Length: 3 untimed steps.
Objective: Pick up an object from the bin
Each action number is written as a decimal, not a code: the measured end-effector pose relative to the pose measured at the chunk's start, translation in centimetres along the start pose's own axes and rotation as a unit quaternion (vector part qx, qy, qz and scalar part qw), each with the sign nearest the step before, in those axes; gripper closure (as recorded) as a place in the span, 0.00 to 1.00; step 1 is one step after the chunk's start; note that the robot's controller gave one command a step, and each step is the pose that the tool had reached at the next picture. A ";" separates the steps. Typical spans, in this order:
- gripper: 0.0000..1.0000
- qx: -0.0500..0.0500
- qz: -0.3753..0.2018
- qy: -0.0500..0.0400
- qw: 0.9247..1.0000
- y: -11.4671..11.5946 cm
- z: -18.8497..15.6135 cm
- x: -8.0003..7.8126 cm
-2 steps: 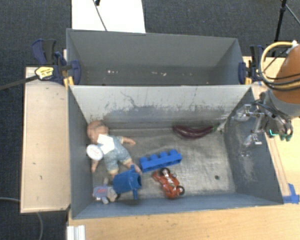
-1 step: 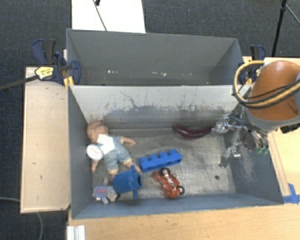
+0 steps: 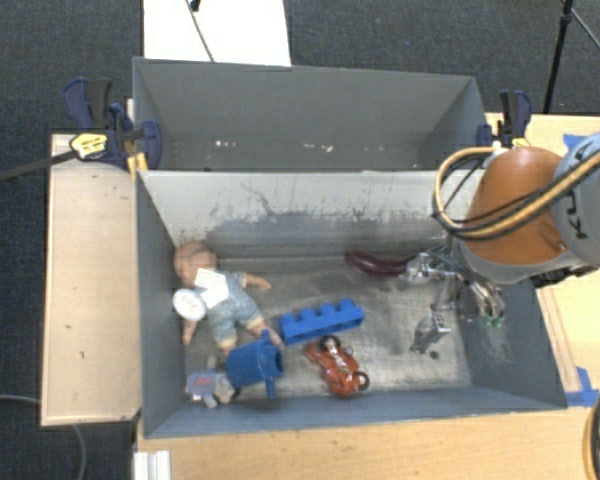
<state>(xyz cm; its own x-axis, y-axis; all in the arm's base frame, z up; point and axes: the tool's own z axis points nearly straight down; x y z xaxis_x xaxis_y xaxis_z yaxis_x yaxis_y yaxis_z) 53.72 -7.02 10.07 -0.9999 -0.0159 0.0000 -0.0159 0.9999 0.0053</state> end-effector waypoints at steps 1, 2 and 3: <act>0.00 0.003 -0.001 0.000 1.000 0.1 1.8 -0.5; 0.00 0.003 -0.023 -0.001 1.000 1.8 2.9 -1.4; 0.00 0.004 -0.019 -0.004 1.000 7.3 2.8 -2.2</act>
Offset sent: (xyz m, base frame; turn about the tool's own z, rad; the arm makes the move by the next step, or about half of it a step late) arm 0.0263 0.0731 -0.0231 -0.0419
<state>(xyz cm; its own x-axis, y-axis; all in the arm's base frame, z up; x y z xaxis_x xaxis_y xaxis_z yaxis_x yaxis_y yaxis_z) 55.82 0.30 7.29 -0.9985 -0.0544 -0.0077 -0.0544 0.9985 -0.0025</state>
